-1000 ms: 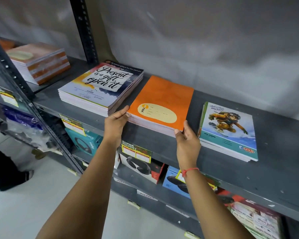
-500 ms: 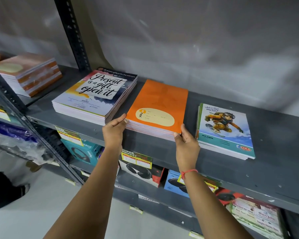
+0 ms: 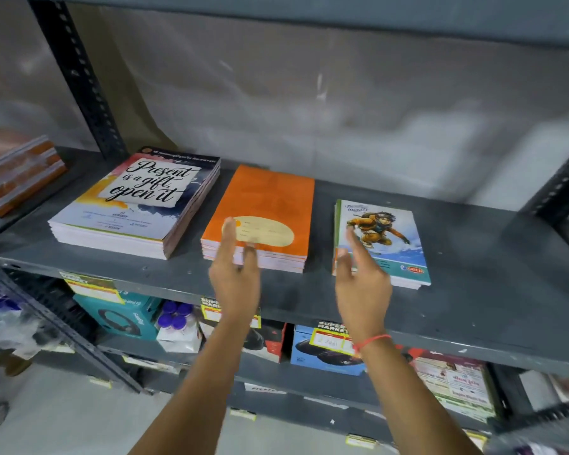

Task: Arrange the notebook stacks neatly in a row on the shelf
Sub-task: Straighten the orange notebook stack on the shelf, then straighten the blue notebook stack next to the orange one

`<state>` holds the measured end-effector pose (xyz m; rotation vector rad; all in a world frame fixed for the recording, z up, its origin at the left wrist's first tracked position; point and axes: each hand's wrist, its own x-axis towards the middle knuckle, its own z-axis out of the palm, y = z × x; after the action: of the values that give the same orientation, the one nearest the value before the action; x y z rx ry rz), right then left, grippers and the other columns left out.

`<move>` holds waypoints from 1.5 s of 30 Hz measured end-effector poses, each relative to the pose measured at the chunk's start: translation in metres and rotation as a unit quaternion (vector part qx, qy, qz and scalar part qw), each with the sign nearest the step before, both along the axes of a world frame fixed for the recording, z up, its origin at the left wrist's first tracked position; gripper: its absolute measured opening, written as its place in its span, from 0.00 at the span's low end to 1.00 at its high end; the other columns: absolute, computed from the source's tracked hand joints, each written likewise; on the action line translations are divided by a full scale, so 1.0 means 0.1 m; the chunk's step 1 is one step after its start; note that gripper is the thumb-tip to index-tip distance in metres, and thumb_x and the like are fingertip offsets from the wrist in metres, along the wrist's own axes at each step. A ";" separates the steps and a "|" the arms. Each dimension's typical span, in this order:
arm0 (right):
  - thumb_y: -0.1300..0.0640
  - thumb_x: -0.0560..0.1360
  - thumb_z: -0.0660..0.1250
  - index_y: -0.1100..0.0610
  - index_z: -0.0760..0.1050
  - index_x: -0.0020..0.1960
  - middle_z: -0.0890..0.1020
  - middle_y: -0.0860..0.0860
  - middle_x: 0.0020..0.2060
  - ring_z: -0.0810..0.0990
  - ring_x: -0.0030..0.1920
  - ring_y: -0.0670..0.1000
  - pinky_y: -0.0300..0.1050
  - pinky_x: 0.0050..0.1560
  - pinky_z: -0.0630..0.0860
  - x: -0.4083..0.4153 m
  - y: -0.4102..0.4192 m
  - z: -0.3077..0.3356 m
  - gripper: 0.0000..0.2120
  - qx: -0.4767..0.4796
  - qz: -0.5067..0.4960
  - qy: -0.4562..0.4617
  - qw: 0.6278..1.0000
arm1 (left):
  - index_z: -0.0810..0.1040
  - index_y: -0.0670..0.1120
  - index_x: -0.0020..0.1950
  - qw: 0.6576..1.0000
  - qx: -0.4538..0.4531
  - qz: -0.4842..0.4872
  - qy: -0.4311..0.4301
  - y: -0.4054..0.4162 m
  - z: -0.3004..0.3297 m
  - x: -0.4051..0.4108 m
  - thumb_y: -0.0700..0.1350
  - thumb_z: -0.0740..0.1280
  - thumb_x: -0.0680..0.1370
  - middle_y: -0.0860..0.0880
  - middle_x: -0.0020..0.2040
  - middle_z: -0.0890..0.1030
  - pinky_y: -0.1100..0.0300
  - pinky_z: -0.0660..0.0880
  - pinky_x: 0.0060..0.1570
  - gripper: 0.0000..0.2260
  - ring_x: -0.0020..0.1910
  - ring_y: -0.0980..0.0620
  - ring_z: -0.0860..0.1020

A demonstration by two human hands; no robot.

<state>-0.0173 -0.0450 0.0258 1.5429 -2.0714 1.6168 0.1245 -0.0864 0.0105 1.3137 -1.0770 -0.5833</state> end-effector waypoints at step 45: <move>0.61 0.74 0.67 0.55 0.75 0.64 0.83 0.52 0.55 0.79 0.46 0.44 0.27 0.47 0.73 -1.40 0.07 -0.55 0.18 0.093 0.045 -0.350 0.931 | 0.79 0.46 0.58 0.978 0.152 -0.134 0.045 0.07 -0.28 -1.16 0.40 0.66 0.75 0.45 0.56 0.82 0.58 0.80 0.45 0.12 0.53 0.43 0.77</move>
<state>-0.1573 -0.0375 -0.0293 1.2218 -2.5743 2.3238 0.0084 -0.0799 -0.0176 1.3963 -1.1296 -1.0326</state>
